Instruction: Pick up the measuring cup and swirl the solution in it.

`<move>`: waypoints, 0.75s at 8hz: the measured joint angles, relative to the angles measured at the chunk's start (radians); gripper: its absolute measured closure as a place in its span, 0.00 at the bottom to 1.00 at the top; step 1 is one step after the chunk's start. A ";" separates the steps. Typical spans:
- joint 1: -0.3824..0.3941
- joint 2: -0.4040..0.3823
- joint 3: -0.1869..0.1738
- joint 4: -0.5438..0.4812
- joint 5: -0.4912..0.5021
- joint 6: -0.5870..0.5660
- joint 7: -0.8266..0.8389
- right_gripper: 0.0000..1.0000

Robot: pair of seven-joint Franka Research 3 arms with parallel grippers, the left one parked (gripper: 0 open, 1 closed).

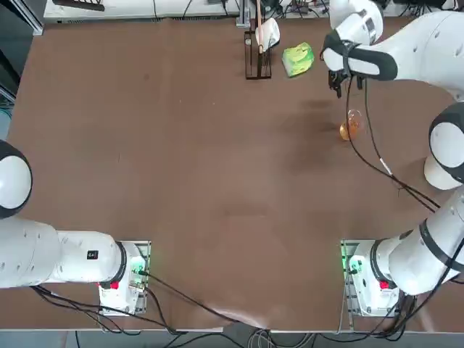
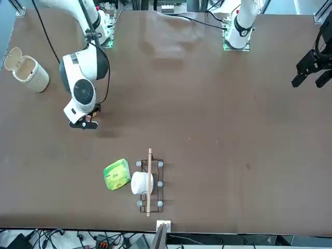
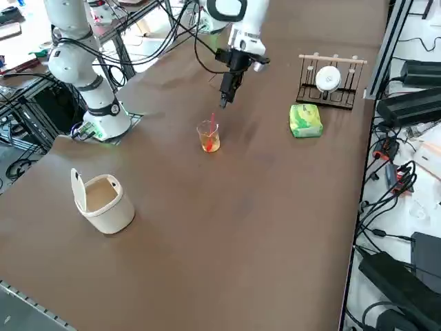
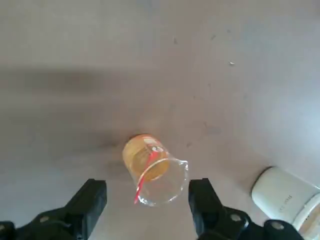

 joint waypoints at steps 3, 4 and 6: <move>-0.043 -0.037 -0.015 0.098 0.100 -0.063 -0.134 0.00; -0.081 -0.059 -0.018 0.117 0.139 -0.085 -0.200 0.00; -0.181 -0.104 -0.022 0.145 0.191 -0.126 -0.370 0.00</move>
